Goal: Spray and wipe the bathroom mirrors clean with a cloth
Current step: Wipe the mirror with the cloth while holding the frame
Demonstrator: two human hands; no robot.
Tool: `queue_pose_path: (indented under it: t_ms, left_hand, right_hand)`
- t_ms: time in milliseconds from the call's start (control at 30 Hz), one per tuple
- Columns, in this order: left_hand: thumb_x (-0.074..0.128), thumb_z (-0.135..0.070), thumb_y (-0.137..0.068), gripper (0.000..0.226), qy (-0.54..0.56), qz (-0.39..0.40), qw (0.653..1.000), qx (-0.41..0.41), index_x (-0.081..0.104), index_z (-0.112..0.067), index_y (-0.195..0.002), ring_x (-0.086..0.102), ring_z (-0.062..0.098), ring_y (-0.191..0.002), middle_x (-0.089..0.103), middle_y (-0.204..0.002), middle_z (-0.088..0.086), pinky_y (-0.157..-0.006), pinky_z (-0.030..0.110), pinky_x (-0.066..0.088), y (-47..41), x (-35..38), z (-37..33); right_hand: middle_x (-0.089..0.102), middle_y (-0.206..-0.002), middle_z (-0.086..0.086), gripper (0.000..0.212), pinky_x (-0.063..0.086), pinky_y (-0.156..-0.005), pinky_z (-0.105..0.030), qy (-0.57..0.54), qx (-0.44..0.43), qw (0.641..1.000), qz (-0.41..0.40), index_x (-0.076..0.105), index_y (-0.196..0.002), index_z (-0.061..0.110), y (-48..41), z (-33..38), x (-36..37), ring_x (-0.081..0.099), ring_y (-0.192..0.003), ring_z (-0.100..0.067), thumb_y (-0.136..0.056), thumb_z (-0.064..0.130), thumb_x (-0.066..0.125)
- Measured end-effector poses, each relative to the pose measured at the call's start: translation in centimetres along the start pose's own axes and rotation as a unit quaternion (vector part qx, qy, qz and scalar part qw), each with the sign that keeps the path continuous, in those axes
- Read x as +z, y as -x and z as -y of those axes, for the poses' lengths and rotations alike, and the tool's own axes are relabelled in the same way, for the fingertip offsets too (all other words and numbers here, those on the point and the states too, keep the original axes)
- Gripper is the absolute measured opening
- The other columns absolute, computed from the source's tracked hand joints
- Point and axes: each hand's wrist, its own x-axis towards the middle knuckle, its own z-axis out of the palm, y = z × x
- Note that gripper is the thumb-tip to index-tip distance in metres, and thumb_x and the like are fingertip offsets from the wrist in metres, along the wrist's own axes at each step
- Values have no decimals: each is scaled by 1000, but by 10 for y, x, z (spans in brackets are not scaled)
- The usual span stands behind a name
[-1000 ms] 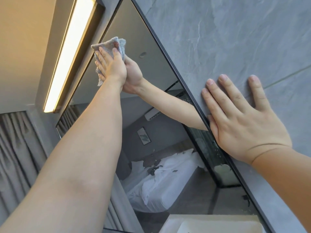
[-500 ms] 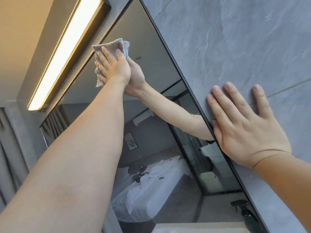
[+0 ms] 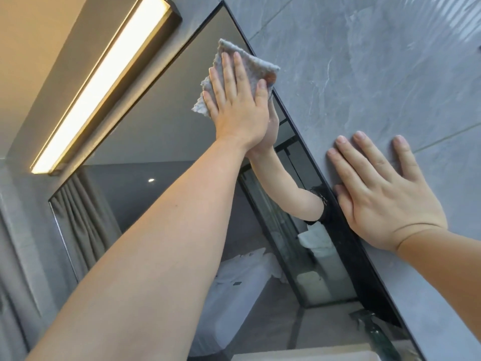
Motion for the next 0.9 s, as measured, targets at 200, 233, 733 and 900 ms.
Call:
queue_pose_path:
  t_ms: [200,233,733,900]
  left_hand:
    - [17,-48,-108,67,8,13,1000,3,-8,-22,-164,-17,24,-157,-13,-172,-2,-125,54,-9,7,-4,-6]
    - [17,-48,-108,67,11,17,1000,6,-8,-22,-164,-17,24,-157,-13,-172,-2,-125,55,-9,9,-4,-7]
    - [14,-48,-104,69,-5,36,999,40,2,-17,-165,-10,26,-158,-4,-173,3,-125,56,-5,82,5,-29]
    - [16,-46,-106,68,-25,55,996,63,5,-14,-164,-7,30,-158,-1,-172,8,-125,58,-1,119,10,-32]
  right_hand:
    - [33,-168,-8,59,17,-125,-64,1,-2,1000,-4,36,-160,10,0,-1,0,30,-155,-30,-106,31,40]
    - [33,-168,-8,60,16,-125,-63,0,-2,1000,-1,35,-161,10,0,-1,-1,29,-156,-30,-106,31,40]
    - [20,-172,-7,61,-2,-127,-62,-25,-8,999,44,24,-164,10,-1,-4,-1,12,-161,-27,-108,33,31]
    - [18,-173,-7,61,-12,-125,-58,-26,-13,998,58,20,-164,9,-3,-3,-2,8,-161,-28,-110,34,28]
